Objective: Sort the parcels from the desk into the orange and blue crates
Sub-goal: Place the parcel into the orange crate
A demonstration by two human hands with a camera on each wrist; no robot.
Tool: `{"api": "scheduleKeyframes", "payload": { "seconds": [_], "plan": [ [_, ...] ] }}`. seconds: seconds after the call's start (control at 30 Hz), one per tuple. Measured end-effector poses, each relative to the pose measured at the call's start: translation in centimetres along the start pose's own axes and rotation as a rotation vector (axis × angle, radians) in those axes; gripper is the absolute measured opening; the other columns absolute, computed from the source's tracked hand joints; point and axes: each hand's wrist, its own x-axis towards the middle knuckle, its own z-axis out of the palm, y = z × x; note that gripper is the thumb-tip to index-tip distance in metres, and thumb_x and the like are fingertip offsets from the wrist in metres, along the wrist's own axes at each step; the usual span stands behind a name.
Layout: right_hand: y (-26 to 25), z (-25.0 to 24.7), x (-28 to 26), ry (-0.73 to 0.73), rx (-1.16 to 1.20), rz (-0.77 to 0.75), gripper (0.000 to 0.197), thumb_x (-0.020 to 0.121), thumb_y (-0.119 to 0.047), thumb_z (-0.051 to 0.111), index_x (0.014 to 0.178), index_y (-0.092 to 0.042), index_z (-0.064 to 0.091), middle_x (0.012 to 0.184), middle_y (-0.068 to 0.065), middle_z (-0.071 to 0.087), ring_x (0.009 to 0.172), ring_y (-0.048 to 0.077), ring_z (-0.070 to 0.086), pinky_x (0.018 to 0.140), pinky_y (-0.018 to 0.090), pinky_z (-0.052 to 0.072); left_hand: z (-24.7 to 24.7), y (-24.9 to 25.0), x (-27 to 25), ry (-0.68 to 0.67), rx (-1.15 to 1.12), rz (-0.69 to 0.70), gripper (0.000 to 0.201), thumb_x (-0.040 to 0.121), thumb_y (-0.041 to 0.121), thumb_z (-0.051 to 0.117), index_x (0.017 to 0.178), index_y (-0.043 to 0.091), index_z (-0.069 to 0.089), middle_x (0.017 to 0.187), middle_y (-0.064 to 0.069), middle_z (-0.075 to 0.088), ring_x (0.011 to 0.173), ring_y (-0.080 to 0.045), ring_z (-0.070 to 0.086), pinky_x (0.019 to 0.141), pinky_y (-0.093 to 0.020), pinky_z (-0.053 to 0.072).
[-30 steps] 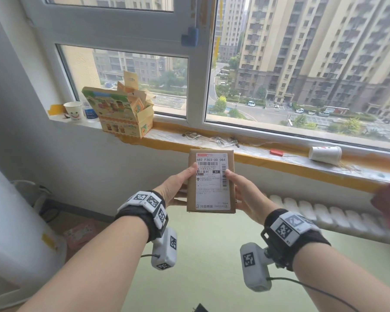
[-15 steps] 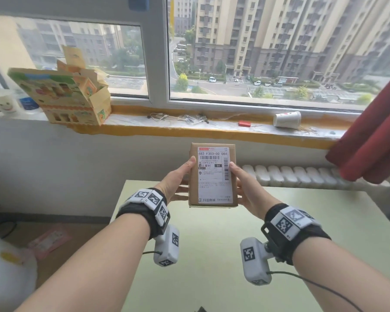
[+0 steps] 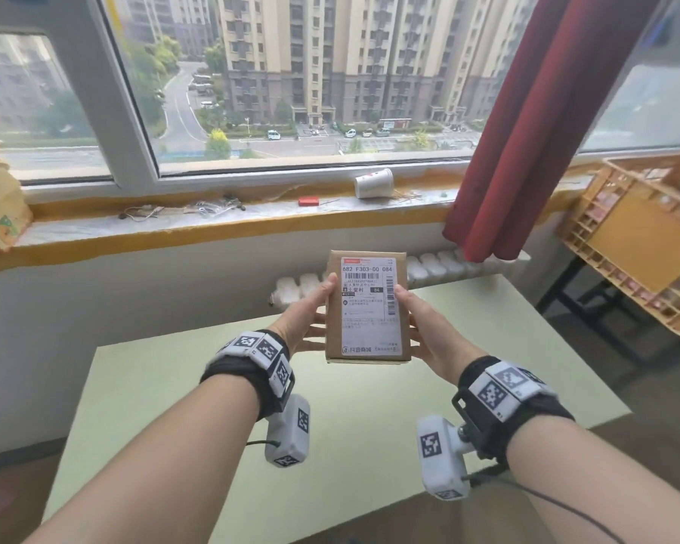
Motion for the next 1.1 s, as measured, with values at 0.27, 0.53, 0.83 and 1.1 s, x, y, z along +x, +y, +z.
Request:
{"api": "scheduleKeyframes", "payload": {
  "seconds": [0.27,0.53,0.83,1.1],
  "plan": [
    [2.4,-12.3,-2.5,0.111,0.035,-0.009,0.039,0.101,-0.045,0.046,0.128,-0.019,0.058,0.12,0.004,0.067,0.105,0.022,0.064,0.074,0.034,0.051,12.5,1.5,1.3,-0.118,0.085,0.03,0.064,0.083,0.074,0.037,0.12,0.026,0.059,0.114,-0.011,0.068,0.103,-0.026,0.067,0.081,-0.037,0.053],
    [5.2,-25.2,-5.4,0.236,0.066,0.018,0.041,0.098,-0.051,0.049,0.128,-0.023,0.056,0.113,-0.001,0.069,0.103,0.019,0.064,0.068,0.029,0.048,26.1,2.6,3.0,-0.242,0.159,0.028,0.058,0.084,0.073,0.039,0.118,0.031,0.059,0.116,-0.008,0.067,0.105,-0.025,0.065,0.09,-0.04,0.052],
    [8.0,-38.4,-9.5,0.404,0.122,0.003,0.059,0.089,-0.063,0.055,0.135,-0.026,0.052,0.118,-0.002,0.068,0.11,0.02,0.064,0.093,0.043,0.053,40.8,3.4,4.3,-0.387,0.248,0.03,0.051,0.082,0.068,0.045,0.109,0.028,0.061,0.111,-0.005,0.068,0.103,-0.022,0.066,0.079,-0.033,0.054],
    [9.2,-46.4,-12.7,0.51,0.158,0.014,0.075,0.082,-0.068,0.056,0.144,-0.028,0.039,0.123,-0.002,0.066,0.113,0.02,0.061,0.096,0.048,0.05,50.2,4.8,6.6,-0.431,0.273,0.04,0.063,0.079,0.071,0.049,0.116,0.021,0.063,0.109,-0.003,0.071,0.1,-0.023,0.067,0.084,-0.039,0.054]
  ]
}}
